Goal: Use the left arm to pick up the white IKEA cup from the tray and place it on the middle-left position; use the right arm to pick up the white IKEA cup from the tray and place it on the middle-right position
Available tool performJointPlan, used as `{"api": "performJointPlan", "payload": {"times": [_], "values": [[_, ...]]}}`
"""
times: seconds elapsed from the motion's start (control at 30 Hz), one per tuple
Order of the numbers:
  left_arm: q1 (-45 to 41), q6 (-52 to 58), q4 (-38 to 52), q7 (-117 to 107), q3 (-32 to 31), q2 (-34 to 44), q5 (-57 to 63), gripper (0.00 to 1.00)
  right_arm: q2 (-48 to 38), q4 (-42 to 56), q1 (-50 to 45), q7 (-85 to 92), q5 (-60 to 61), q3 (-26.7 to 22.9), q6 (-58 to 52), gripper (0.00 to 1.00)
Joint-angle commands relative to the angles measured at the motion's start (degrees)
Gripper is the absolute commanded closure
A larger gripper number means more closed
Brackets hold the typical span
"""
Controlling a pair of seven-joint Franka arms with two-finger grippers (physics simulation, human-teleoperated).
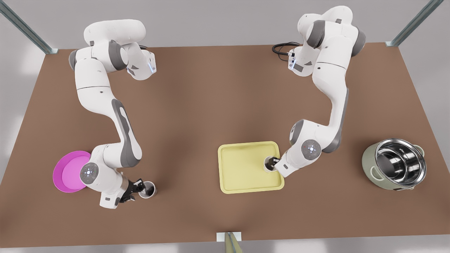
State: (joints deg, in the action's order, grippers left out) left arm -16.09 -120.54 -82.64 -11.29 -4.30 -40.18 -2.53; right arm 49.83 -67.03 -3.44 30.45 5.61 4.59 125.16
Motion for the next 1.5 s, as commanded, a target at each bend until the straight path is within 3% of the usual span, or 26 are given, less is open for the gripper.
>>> {"api": "performJointPlan", "payload": {"times": [0.0, 0.2, 0.3, 0.4, 0.47, 0.5, 0.53, 0.57, 0.63, 0.7, 0.9, 1.0, 1.07, 1.17, 1.47], "values": [[-0.08, -9.09, -5.42, -6.64, -0.01, 0.19, 0.07, 0.0, -0.09, 0.05, 0.01, 17.8, 2.48, -0.01, -0.71, 0.0], [-0.09, -9.09, -6.3, -6.46, -0.01, -0.16, 0.07, 0.0, -0.44, 0.05, 0.01, 17.36, 2.66, 0.77, -1.76, 0.0], [-0.88, -9.53, -5.95, -6.9, -0.01, -0.25, 0.07, 0.0, -6.24, 0.23, 0.01, 11.39, 4.94, 0.86, -11.87, 0.0], [-0.88, -10.06, -5.86, -6.9, -0.01, -0.95, 0.07, 0.0, -13.17, 0.49, 0.01, -7.66, 4.06, 0.78, -21.88, 0.0], [-0.88, -10.59, -5.77, -6.9, -0.01, -1.65, 0.16, 0.0, -17.75, 0.67, 0.01, -15.93, -2.96, 0.69, -24.08, 0.0], [-0.88, -10.68, -5.69, -6.9, -0.01, -1.65, 0.16, 0.06, -20.29, 0.67, 0.01, -23.13, -5.08, -0.18, -26.01, 0.0], [-0.88, -10.59, -5.51, -6.9, -0.01, -1.65, 0.07, 0.3, -22.67, 0.67, 0.1, -25.27, -5.08, -1.95, -31.2, 0.0], [-0.88, -10.59, -5.16, -6.99, -0.01, -1.65, 0.07, 0.41, -24.25, 0.67, 0.1, -24.74, -5.08, -2.91, -33.4, 0.0], [-0.88, -9.97, -4.37, -6.99, -0.01, -1.39, -0.01, 0.74, -28.03, -0.03, 1.24, -24.56, -4.64, -3.71, -36.66, 0.0], [-0.88, -9.8, -4.37, -7.16, -0.01, -1.3, 0.07, 0.99, -38.75, -14.88, 2.64, -24.83, -4.82, -3.44, -32.01, 0.0], [-0.26, -6.28, -4.28, -7.16, 0.17, 1.33, -0.01, 1.0, -39.2, -18.32, 3.09, -24.47, -4.82, -3.35, -30.33, 0.0], [2.46, 7.51, 3.54, -4.27, 2.98, 3.27, -0.1, 1.0, -38.76, -17.88, 2.82, -24.39, -5.17, -3.35, -30.33, 0.0], [8.0, 9.19, 3.28, 1.0, 2.9, 3.53, -0.1, 1.0, -38.76, -17.79, 2.82, -24.47, -5.08, -3.35, -30.68, 0.0], [16.88, 5.32, 3.01, 15.42, 2.81, 0.81, -0.8, 1.0, -38.67, -17.7, 2.91, -24.65, -5.08, -3.62, -31.21, 0.0], [18.9, -7.42, 3.01, 15.6, 3.25, -5.43, -0.89, 1.0, -38.32, -16.21, 2.91, -25.09, -4.55, -3.79, -31.3, 0.0]]}}
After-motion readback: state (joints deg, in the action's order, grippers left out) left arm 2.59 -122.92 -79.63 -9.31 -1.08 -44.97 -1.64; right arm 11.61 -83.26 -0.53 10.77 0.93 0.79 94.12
